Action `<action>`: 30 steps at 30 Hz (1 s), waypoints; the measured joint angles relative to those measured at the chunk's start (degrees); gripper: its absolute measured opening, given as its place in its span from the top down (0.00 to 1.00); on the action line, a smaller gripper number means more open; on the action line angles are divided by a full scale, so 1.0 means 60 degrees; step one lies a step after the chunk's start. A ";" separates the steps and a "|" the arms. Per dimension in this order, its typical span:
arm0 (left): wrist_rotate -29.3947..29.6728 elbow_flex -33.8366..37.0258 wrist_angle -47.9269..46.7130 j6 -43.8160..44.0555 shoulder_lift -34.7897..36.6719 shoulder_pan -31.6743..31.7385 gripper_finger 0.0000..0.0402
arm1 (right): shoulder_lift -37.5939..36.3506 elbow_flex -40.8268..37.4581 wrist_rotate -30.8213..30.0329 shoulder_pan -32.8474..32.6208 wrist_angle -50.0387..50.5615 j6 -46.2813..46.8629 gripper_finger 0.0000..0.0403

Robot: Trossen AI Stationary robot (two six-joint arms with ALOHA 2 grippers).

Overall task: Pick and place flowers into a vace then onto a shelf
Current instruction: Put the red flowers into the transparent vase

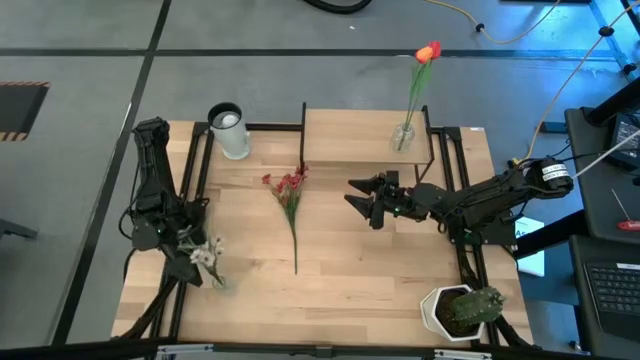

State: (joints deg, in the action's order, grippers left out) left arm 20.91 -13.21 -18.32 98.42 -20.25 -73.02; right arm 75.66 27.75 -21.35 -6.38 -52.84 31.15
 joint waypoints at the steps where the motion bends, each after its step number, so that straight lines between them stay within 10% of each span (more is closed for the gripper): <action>1: -0.0005 0.0000 -0.0205 0.0639 0.0000 0.0004 0.76 | 0.0000 0.0000 0.0001 0.0000 0.0002 -0.0049 0.13; 12: 0.0449 0.0000 -0.2283 0.5306 0.0000 0.0147 0.76 | 0.0000 0.0000 0.0005 0.0002 0.0000 -0.0306 0.13; 30: 0.9280 -0.0011 -0.4379 0.2995 -0.0007 0.1571 0.76 | 0.0000 0.0000 0.0012 0.0002 -0.0007 -0.1017 0.13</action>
State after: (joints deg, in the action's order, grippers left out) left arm 76.60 -13.28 -44.60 116.39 -20.29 -63.60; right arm 75.66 27.75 -21.28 -6.37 -52.88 25.04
